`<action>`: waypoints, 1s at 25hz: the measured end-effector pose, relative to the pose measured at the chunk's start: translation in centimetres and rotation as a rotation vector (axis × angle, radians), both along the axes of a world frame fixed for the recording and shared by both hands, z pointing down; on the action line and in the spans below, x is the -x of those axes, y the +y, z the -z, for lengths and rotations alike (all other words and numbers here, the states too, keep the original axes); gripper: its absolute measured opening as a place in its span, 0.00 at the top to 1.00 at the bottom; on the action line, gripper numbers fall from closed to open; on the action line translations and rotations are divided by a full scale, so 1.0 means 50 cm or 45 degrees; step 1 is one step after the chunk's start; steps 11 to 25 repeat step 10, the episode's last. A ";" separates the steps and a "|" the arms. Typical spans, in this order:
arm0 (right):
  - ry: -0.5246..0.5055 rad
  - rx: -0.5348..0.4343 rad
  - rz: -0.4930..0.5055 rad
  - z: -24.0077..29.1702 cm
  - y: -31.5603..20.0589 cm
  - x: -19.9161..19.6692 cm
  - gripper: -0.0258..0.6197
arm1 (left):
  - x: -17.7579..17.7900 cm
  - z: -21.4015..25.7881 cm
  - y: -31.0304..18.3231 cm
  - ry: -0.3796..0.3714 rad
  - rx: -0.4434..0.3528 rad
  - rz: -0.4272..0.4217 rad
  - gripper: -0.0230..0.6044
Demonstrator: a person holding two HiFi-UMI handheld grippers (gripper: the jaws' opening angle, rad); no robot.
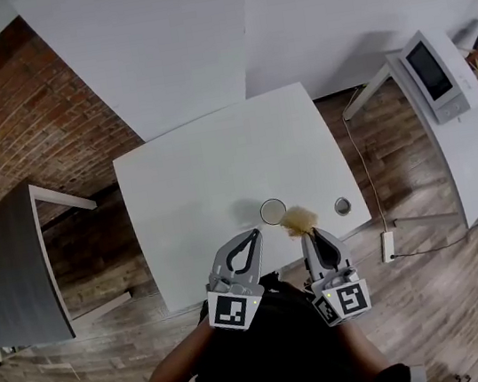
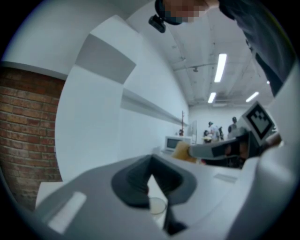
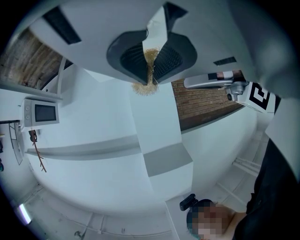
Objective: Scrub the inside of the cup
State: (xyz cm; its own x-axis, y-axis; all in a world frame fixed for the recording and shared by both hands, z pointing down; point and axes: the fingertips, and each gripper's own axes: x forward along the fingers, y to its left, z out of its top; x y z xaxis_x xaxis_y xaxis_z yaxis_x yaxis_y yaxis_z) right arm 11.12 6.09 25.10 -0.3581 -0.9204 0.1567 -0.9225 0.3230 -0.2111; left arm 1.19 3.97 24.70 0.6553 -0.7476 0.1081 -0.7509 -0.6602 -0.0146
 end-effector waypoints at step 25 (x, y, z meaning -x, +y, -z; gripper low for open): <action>0.019 0.006 -0.014 -0.001 0.005 0.002 0.91 | 0.008 0.003 0.004 -0.005 -0.009 0.006 0.96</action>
